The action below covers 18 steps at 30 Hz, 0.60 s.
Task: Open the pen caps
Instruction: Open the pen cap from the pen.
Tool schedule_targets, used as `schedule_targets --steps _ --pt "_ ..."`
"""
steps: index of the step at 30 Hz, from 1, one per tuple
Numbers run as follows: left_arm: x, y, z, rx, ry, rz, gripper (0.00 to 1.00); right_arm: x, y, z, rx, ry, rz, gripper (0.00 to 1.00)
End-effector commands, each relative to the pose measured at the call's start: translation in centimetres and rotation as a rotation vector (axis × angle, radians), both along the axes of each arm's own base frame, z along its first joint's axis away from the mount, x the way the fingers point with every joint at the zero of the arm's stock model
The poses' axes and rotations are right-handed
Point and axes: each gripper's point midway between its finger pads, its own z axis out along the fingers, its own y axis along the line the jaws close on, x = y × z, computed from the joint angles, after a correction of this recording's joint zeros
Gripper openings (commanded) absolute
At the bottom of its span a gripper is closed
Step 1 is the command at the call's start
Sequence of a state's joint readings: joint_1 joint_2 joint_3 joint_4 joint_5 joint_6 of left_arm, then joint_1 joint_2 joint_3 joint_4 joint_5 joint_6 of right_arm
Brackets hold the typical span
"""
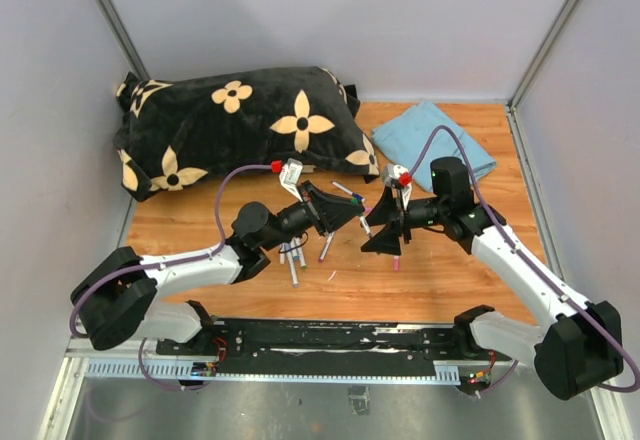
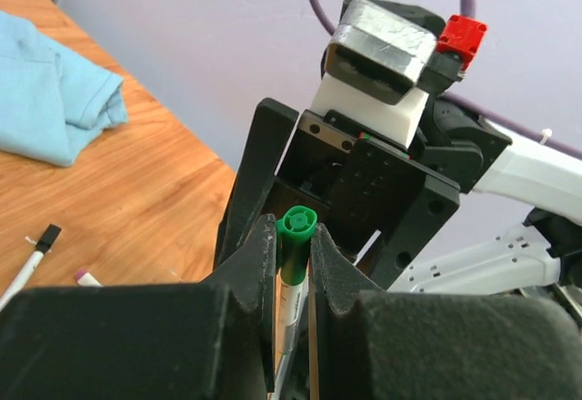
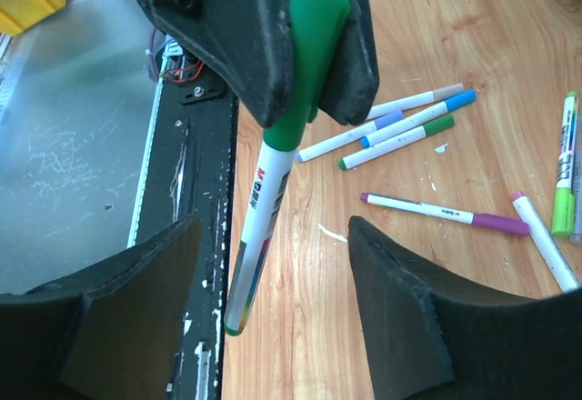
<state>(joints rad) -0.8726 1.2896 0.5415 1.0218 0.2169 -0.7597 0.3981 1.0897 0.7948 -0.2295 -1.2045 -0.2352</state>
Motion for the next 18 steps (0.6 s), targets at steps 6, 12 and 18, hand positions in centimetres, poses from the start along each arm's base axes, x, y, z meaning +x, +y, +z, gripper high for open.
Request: schedule_targets --steps 6,12,18 --pt "0.4 0.2 0.4 -0.058 0.007 0.041 0.00 1.3 0.8 0.3 0.021 0.042 -0.062 0.23" --pt "3.2 3.4 2.9 -0.103 -0.046 0.249 0.00 0.4 0.9 0.3 0.030 0.076 -0.014 0.00" --pt "8.3 10.6 9.2 -0.194 -0.097 0.499 0.00 0.1 1.0 -0.5 0.018 0.136 0.013 0.00"
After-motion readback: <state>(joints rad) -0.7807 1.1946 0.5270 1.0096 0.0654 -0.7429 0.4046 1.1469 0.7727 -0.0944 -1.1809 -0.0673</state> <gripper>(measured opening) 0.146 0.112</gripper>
